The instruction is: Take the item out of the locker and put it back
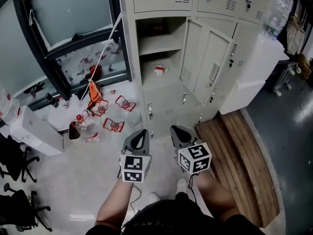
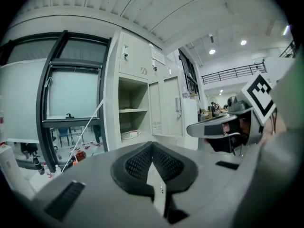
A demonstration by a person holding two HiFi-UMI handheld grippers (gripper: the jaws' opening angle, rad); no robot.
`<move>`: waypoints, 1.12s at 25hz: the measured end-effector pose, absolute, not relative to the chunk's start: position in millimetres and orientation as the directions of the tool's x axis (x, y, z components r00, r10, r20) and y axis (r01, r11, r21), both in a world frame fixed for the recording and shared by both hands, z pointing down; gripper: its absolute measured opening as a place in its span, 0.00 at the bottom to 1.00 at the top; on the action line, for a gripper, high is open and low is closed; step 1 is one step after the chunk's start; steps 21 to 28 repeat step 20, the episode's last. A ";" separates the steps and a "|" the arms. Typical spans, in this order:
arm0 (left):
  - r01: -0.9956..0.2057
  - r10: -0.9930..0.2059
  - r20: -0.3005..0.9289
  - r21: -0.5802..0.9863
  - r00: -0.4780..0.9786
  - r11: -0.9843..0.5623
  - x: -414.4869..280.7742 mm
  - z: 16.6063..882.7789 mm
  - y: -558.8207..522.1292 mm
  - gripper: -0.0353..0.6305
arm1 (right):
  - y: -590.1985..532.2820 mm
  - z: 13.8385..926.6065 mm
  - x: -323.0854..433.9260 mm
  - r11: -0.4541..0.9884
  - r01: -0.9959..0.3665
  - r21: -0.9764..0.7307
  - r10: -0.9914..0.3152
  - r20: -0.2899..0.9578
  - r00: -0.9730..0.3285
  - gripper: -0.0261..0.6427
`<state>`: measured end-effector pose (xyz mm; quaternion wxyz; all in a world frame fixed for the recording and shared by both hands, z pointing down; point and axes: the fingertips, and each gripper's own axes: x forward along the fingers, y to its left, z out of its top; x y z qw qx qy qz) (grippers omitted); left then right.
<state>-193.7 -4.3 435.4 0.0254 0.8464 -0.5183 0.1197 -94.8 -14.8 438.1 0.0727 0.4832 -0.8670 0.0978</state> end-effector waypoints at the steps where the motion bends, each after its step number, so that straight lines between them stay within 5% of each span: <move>1: -0.882 -0.869 0.231 -0.080 0.437 -0.465 -194.8 436.7 -3.1 0.06 | -13.4 439.5 -95.8 0.511 -0.854 -0.100 -0.825 0.222 -0.519 0.03; 28: -0.868 -0.849 0.259 -0.070 0.461 -0.492 -208.1 451.6 0.7 0.06 | -10.3 444.7 -105.4 0.482 -0.870 -0.101 -0.841 0.226 -0.492 0.03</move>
